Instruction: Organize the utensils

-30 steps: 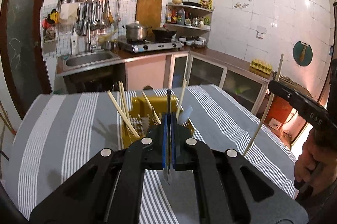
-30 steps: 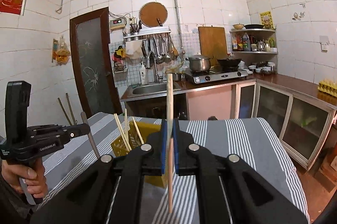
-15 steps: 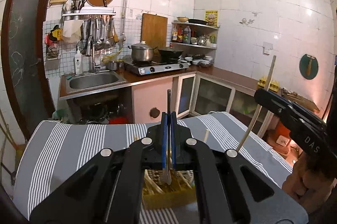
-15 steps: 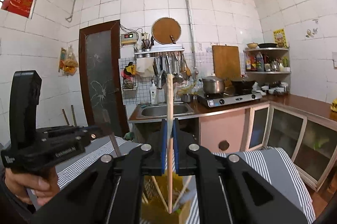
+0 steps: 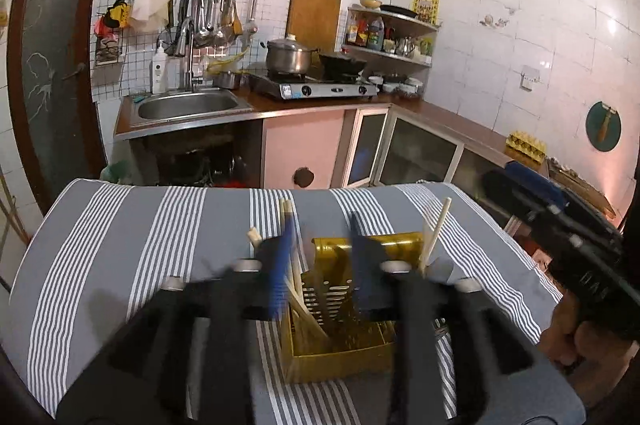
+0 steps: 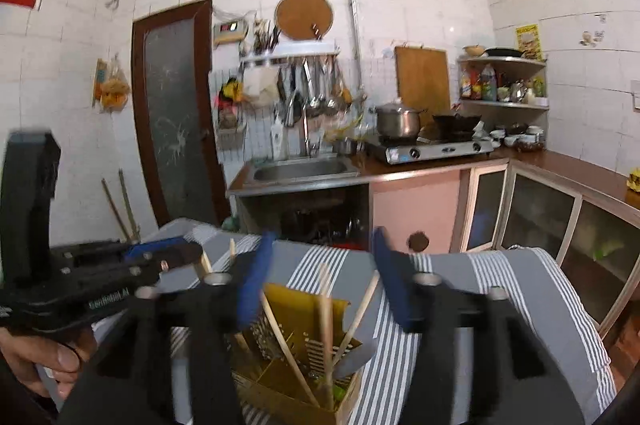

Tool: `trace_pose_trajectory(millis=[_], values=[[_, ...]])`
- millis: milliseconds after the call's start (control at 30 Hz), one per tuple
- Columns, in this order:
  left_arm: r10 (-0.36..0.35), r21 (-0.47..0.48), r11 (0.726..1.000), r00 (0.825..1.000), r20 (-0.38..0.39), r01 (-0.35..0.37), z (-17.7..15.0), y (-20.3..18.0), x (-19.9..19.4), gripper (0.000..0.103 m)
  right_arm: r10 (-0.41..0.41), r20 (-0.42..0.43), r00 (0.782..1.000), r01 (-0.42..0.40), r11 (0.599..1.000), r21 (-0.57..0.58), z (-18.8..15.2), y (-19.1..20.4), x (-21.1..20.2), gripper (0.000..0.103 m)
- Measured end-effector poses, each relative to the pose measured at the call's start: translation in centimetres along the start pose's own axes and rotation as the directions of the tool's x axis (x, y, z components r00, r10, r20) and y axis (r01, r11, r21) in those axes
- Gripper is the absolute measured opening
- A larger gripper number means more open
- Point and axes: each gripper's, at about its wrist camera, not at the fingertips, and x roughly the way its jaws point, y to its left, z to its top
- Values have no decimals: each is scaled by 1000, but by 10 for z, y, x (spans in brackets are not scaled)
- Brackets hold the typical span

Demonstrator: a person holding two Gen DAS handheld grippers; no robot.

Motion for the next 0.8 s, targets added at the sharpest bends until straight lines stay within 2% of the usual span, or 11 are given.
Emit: trace_pose_trajectory(millis=[100, 267, 300, 333, 367, 400, 467, 567, 667, 800], values=[[4, -10, 1000, 1000, 21, -4, -1, 3, -13, 40, -15, 20, 1000, 14, 1000, 14, 4, -5, -14, 54], [29, -16, 999, 998, 58, -28, -6, 6, -39, 49, -39, 38, 999, 38, 999, 18, 0, -9, -47, 54], [36, -12, 999, 997, 70, -35, -8, 7, -46, 54, -44, 42, 998, 43, 999, 14, -1, -10, -54, 55], [46, -7, 999, 995, 88, -45, -12, 8, -56, 59, -49, 45, 998, 48, 999, 8, -5, -10, -63, 61], [50, -5, 999, 994, 102, -49, -15, 10, -64, 72, -49, 44, 998, 49, 999, 0, -11, -10, -72, 66], [47, -7, 999, 991, 124, -47, -21, 12, -74, 85, -49, 41, 998, 50, 999, -9, -17, -10, -78, 77], [49, -9, 999, 985, 167, -48, -39, 17, -94, 98, -54, 26, 998, 55, 998, -39, -42, -8, -96, 79], [121, 15, 992, 973, 199, -126, -78, 24, -112, 98, -96, 9, 995, 97, 993, -61, -86, -7, -123, 84], [202, 16, 978, 964, 172, -208, -126, 33, -119, 98, -181, -1, 983, 181, 982, -62, -131, -6, -148, 91], [236, -21, 972, 960, 154, -235, -176, 46, -129, 98, -221, -6, 975, 221, 975, -21, -169, -9, -168, 92]])
